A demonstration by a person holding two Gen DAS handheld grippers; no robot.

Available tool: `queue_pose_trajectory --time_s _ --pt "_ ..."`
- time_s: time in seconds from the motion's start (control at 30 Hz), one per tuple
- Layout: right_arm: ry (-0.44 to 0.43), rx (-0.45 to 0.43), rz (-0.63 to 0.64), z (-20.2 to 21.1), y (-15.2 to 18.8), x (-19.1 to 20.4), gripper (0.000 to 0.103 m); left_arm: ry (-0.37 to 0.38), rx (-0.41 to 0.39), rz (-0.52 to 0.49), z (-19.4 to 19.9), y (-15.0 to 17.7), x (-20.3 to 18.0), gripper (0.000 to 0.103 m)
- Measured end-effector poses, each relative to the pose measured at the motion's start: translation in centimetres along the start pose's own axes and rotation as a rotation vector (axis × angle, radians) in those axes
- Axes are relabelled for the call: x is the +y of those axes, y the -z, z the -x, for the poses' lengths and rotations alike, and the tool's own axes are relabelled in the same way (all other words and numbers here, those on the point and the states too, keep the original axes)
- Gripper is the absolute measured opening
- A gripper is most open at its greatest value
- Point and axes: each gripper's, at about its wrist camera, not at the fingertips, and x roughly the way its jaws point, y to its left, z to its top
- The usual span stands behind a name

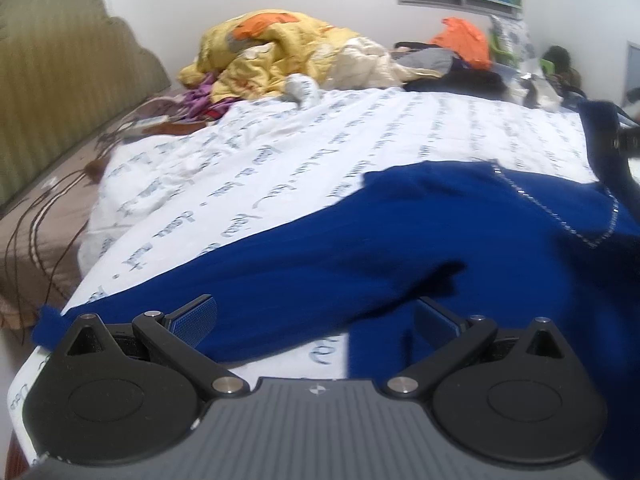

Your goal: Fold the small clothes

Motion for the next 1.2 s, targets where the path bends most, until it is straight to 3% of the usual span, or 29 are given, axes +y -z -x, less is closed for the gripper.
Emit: queue_pose_trajectory --time_s 0.53,1.2 --pt "-0.073 0.083 0.179 -2.8 2.7 6.7 0.01 -0.122 0.021 0.141 -0.6 0.3 5.7 0.103" --pt "-0.118 0.093 0.194 -3.9 2.3 9.6 0.01 -0.167 0.044 0.176 -1.3 0.7 7.7 0.103"
